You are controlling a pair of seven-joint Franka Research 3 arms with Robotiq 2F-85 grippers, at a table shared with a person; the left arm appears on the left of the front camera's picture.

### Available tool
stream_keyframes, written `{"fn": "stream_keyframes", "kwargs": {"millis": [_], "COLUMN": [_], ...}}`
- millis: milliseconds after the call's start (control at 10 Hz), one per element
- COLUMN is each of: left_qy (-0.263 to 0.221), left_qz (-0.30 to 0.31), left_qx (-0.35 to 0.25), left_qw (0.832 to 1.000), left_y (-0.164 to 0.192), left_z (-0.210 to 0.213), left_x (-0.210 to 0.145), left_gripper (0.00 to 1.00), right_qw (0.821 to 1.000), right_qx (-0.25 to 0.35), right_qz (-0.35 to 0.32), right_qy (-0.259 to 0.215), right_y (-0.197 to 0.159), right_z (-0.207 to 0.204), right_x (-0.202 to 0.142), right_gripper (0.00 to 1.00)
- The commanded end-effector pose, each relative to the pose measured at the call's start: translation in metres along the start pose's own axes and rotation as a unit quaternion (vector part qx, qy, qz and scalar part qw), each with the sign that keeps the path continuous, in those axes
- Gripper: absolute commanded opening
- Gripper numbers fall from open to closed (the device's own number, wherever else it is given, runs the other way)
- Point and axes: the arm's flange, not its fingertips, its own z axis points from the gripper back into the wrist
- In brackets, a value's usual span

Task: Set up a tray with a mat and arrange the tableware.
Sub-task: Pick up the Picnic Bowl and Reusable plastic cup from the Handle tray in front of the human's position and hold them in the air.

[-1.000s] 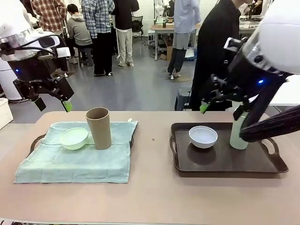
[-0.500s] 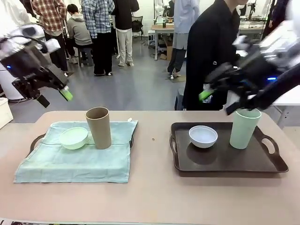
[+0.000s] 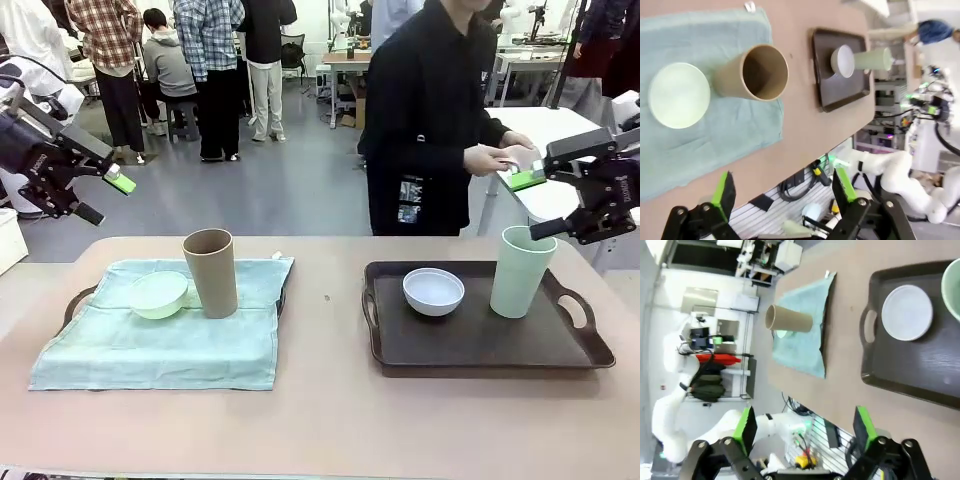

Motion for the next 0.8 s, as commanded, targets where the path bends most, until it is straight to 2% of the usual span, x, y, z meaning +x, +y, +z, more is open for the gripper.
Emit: {"fn": "stream_keyframes", "kwargs": {"millis": [0, 100, 300, 400, 500, 600, 700], "left_qy": [-0.022, -0.018, -0.014, 0.010, -0.014, -0.014, -0.014], "left_qz": [0.046, 0.080, 0.116, 0.109, 0.080, 0.080, 0.080], "left_qx": [-0.142, -0.255, -0.372, -0.393, -0.289, -0.289, -0.289], "left_qw": [0.989, 0.963, 0.921, 0.913, 0.954, 0.954, 0.954], "left_y": [0.007, 0.013, 0.039, 0.048, 0.021, 0.021, 0.021], "left_z": [0.017, 0.032, 0.046, 0.046, 0.047, 0.047, 0.047], "left_x": [0.001, -0.006, -0.015, -0.016, -0.016, -0.016, -0.016], "left_gripper": [1.00, 1.00, 1.00, 1.00, 1.00, 1.00, 1.00], "right_qw": [0.983, 0.947, 0.894, 0.881, 0.891, 0.924, 0.924], "right_qx": [0.177, 0.308, 0.437, 0.460, 0.442, 0.381, 0.381], "right_qz": [-0.008, -0.027, -0.051, -0.061, -0.067, -0.014, -0.014], "right_qy": [0.039, 0.083, 0.088, 0.092, 0.079, 0.036, 0.036], "right_y": [-0.011, -0.029, -0.074, -0.092, -0.102, -0.063, -0.063], "right_z": [0.019, 0.033, 0.060, 0.070, 0.075, 0.072, 0.072], "right_x": [0.010, 0.013, 0.010, 0.006, 0.003, -0.008, -0.008], "right_gripper": [1.00, 1.00, 1.00, 1.00, 1.00, 1.00, 1.00]}}
